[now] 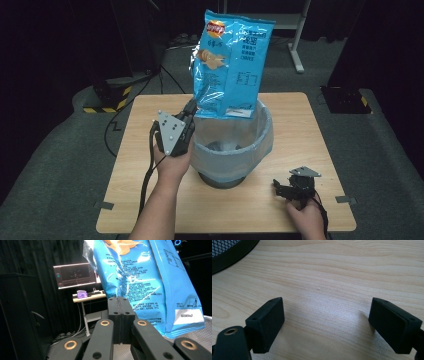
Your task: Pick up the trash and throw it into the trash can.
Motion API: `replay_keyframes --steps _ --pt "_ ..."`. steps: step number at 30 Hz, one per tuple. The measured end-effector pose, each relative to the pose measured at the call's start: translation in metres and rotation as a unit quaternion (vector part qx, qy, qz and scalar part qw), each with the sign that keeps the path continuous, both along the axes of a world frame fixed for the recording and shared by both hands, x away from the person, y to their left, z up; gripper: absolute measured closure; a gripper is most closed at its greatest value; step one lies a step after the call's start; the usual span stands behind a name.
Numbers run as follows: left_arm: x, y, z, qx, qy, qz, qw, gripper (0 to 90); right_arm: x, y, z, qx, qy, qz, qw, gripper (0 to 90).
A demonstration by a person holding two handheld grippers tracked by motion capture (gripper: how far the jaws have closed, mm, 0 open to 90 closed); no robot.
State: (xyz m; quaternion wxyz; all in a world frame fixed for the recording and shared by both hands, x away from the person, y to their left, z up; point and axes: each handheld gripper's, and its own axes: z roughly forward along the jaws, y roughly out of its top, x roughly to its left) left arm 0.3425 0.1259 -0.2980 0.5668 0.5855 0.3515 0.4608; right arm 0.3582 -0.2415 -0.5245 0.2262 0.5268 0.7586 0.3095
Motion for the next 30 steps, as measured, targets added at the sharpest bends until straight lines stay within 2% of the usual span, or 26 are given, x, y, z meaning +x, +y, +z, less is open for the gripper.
replay_keyframes --steps 1,2,4,5,23,26,30 --pt "0.0 0.0 -0.001 0.005 0.002 -0.002 1.0 85.9 0.0 0.0 0.0 0.0 0.0 0.0 1.0 13.1" --pt "0.0 0.0 -0.002 0.007 -0.001 -0.005 1.0 79.9 0.0 0.0 0.0 0.0 0.0 0.0 1.0 13.0" --pt "0.0 0.001 -0.002 0.003 -0.002 -0.001 1.0 59.3 0.0 0.0 0.0 0.0 0.0 0.0 1.0 13.0" --pt "0.0 0.001 -0.003 -0.001 0.0 -0.002 1.0 55.2 0.0 0.0 0.0 -0.001 -0.001 0.0 1.0 13.0" --pt "0.0 0.016 -0.005 -0.009 0.012 0.0 0.9999 53.9 0.0 0.0 0.0 0.0 0.0 0.0 1.0 13.1" --pt "-0.002 0.021 -0.005 -0.013 0.021 -0.013 0.9996 53.4 0.0 0.0 0.0 0.0 0.0 0.0 1.0 13.1" --pt "-0.006 0.026 -0.005 -0.004 0.022 -0.007 0.9997 50.5 0.0 0.0 0.0 0.0 0.0 0.0 1.0 13.1"
